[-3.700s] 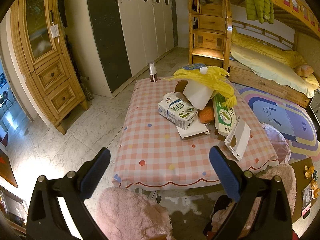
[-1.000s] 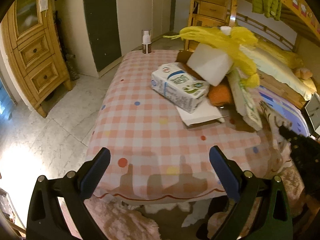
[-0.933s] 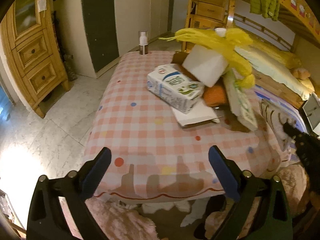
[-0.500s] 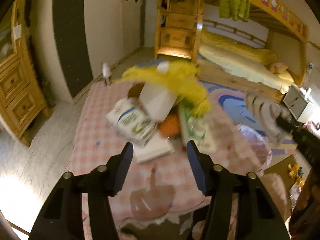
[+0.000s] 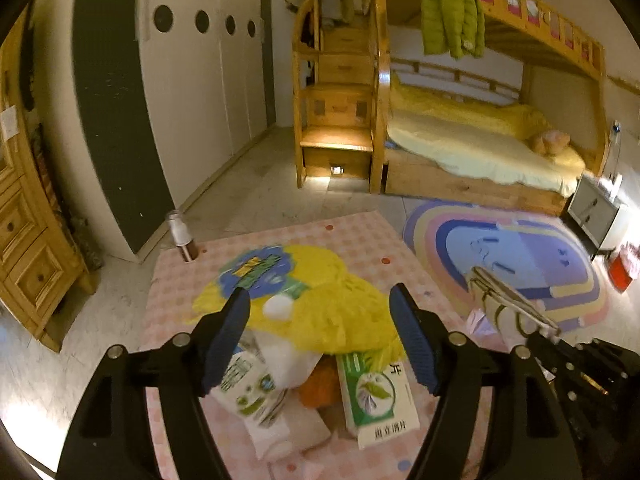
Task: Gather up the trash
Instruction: 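Grasp the yellow mesh net with the left gripper while the right gripper holds the packet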
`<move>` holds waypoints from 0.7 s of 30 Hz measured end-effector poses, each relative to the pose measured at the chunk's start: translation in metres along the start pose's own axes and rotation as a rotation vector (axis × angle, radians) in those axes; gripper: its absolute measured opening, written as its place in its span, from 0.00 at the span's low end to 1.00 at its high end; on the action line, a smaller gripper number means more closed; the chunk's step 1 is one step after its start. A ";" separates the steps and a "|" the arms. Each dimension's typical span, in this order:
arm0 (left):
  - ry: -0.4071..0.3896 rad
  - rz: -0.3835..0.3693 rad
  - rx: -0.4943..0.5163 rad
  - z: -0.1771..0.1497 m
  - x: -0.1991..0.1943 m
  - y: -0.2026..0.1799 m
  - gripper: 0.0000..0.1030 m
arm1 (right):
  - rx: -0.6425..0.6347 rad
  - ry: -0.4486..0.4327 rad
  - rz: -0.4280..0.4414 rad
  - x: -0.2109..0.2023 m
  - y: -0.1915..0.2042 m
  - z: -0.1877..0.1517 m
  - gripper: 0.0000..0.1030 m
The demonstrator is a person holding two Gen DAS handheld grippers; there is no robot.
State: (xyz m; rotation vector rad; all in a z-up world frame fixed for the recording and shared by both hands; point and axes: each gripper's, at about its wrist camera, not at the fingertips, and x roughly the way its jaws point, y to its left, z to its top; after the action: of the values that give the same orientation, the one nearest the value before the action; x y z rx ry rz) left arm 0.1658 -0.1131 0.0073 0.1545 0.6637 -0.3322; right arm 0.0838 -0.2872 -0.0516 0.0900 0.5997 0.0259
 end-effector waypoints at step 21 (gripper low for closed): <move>-0.085 0.070 0.023 0.011 -0.019 0.019 0.07 | 0.050 -0.032 0.010 -0.021 -0.012 -0.001 0.02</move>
State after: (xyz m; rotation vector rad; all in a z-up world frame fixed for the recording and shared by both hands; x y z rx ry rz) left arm 0.1648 -0.0932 0.0282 0.1847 0.5696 -0.2777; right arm 0.0659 -0.3004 -0.0413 0.1415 0.5678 0.0187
